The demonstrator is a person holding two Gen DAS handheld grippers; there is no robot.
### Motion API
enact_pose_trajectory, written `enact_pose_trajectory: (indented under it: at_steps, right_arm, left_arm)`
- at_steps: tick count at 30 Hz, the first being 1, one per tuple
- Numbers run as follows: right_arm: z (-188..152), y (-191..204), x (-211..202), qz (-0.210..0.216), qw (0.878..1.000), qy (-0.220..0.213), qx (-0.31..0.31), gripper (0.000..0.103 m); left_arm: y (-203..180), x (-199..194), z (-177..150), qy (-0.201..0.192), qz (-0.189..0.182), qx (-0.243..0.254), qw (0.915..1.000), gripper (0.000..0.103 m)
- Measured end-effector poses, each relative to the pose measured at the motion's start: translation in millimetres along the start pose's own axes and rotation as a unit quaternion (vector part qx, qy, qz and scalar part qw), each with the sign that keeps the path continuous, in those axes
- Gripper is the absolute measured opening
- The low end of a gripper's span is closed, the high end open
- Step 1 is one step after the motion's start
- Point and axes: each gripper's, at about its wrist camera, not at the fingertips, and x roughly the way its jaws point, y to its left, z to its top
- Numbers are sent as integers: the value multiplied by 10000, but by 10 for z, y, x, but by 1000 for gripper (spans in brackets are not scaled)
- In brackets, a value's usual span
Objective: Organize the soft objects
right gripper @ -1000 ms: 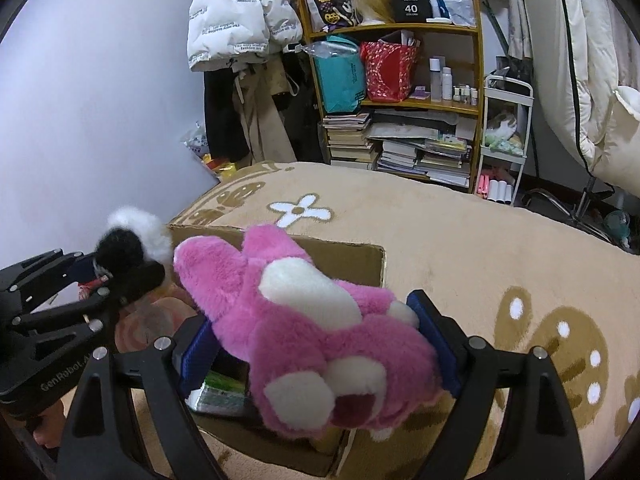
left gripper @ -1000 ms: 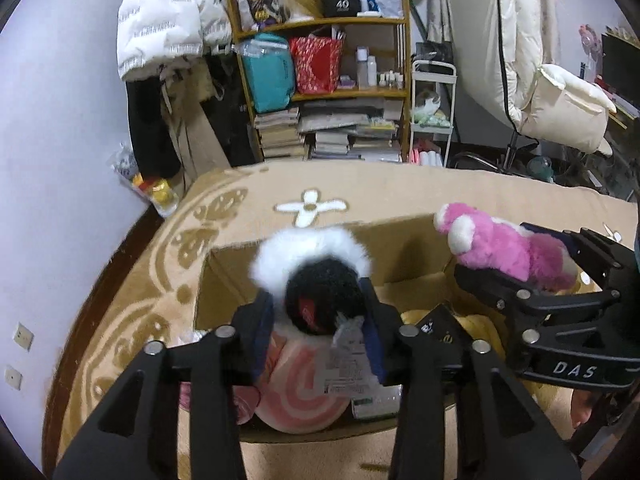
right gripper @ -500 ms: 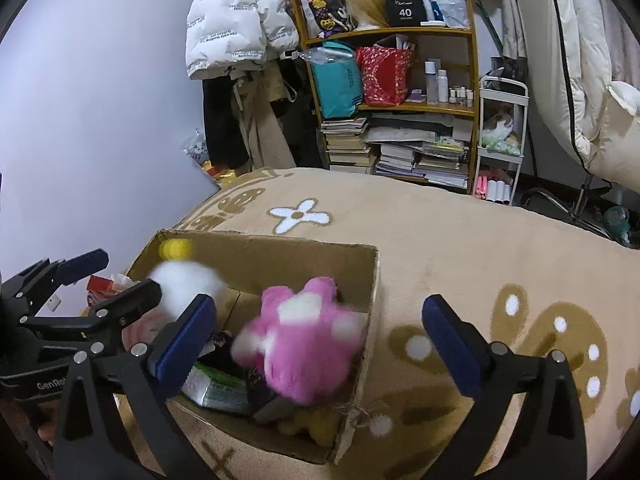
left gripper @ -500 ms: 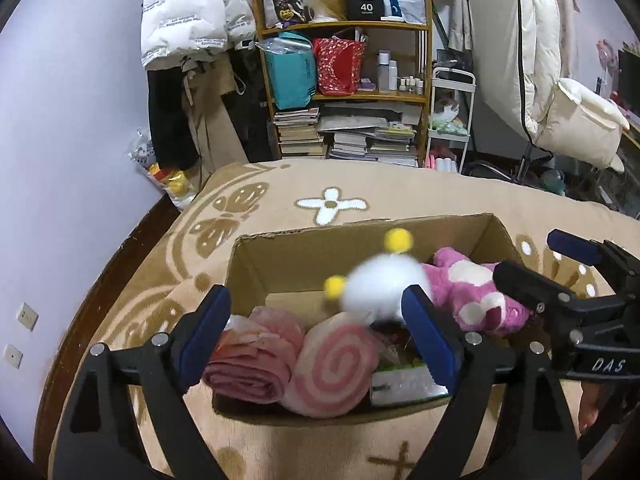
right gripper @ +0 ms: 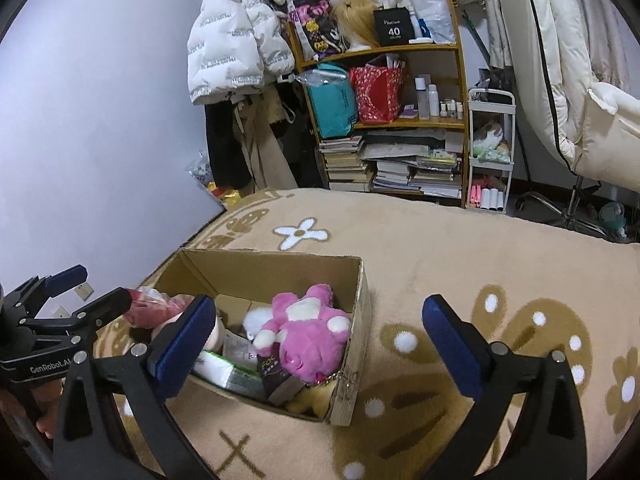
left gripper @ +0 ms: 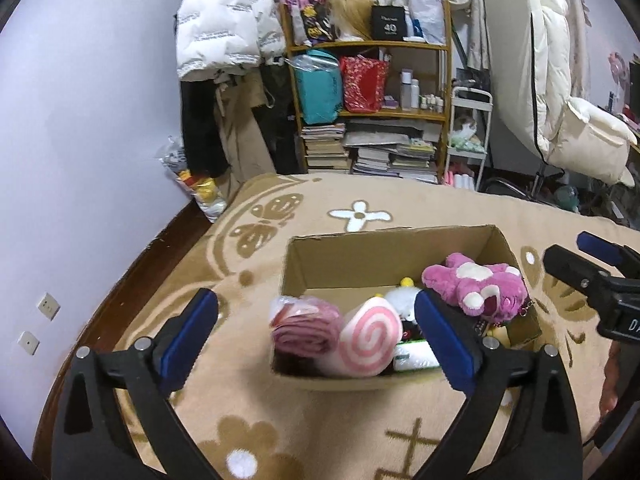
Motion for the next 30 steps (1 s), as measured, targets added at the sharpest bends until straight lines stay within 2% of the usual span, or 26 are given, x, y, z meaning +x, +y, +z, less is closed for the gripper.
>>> enact_pose_trajectory:
  at_steps: [4, 10, 20, 30]
  right_arm:
    - [-14, 32, -182, 81, 9999, -66, -54, 103]
    - [-50, 63, -479, 107, 9996, -260, -100, 103]
    - [-229, 89, -927, 173, 9985, -506, -130, 103]
    - [-448, 117, -1153, 135, 9976, -625, -258, 103]
  left_arm:
    - [93, -220, -39, -75, 258, -86, 9996, 100]
    - [177, -539, -148, -198, 340, -107, 9992, 100]
    - [252, -1018, -443, -404, 260, -285, 9984, 100]
    - [170, -1226, -724, -551, 368, -92, 9978, 100]
